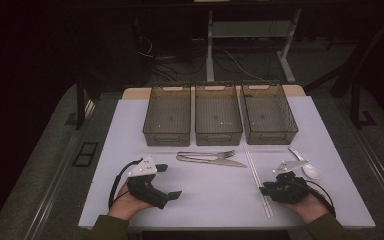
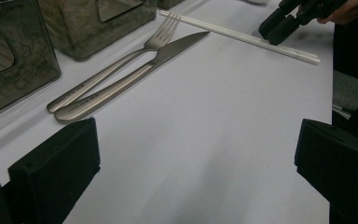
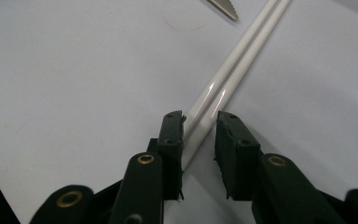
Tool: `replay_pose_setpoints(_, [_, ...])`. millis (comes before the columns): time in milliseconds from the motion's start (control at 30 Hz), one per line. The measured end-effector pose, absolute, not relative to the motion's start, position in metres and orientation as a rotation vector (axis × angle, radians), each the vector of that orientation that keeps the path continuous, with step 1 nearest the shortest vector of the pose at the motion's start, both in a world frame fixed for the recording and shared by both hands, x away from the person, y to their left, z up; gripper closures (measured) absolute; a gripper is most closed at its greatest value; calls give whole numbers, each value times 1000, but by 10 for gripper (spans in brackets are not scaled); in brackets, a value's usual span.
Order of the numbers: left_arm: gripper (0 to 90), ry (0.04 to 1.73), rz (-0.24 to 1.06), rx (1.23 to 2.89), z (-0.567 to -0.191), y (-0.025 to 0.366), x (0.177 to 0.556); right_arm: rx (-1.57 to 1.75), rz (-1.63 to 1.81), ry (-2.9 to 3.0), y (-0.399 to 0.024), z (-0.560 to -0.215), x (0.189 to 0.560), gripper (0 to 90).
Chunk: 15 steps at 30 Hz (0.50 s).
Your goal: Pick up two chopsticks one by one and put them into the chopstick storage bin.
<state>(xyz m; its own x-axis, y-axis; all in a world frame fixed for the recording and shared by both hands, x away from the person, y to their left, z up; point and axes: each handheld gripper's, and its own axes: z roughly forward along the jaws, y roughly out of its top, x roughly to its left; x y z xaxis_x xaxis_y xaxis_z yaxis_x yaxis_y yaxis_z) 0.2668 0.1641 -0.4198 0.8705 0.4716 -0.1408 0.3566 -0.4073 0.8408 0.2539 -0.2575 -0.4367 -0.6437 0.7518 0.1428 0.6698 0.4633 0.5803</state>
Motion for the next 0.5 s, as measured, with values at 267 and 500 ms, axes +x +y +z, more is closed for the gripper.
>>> replay_pose_setpoints(267, [0,601,144,2038,-419,164,267,1256,871,2559,-263,-437,256,751])
replay_pose_setpoints(500, [0,600,144,2038,-419,164,267,1271,829,2534,-269,-437,258,776])
